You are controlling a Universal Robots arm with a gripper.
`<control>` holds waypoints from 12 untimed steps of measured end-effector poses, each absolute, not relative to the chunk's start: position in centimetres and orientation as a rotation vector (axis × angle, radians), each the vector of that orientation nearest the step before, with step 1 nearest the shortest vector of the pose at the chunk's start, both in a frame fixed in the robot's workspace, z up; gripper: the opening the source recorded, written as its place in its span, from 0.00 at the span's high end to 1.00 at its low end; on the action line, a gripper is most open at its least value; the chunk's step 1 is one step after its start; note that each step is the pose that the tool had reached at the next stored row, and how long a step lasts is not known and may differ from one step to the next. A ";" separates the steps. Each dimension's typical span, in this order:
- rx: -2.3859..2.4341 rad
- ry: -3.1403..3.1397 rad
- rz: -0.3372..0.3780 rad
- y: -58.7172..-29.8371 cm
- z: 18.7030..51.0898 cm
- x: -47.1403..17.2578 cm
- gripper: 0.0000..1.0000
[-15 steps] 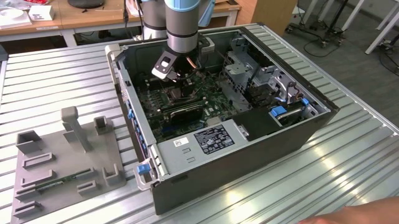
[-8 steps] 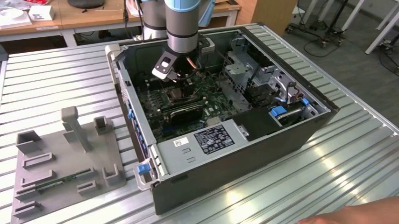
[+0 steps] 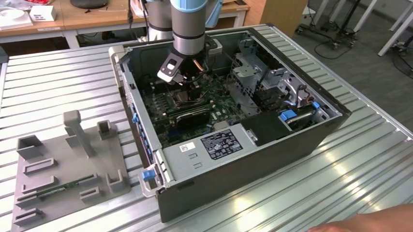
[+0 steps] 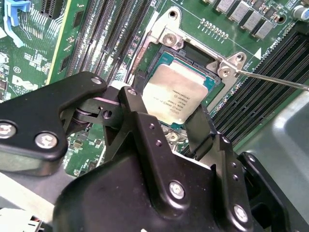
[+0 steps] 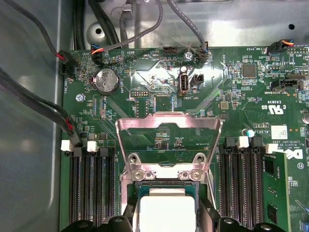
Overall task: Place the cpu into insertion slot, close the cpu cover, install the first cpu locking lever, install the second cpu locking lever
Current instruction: 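Place the cpu into insertion slot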
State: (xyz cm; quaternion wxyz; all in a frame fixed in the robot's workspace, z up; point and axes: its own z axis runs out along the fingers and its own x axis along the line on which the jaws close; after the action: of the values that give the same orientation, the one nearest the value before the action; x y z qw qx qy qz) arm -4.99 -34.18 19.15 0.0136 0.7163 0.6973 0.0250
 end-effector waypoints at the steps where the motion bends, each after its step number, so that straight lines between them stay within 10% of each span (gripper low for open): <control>1: 2.231 2.172 0.078 -34.2 19.2 -5.0 0.39; 12: 2.231 2.172 0.078 -34.2 20.0 -5.0 0.39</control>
State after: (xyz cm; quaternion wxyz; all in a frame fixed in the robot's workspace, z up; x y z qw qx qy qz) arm -4.99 -34.18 20.03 0.0136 0.7163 0.6972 0.0250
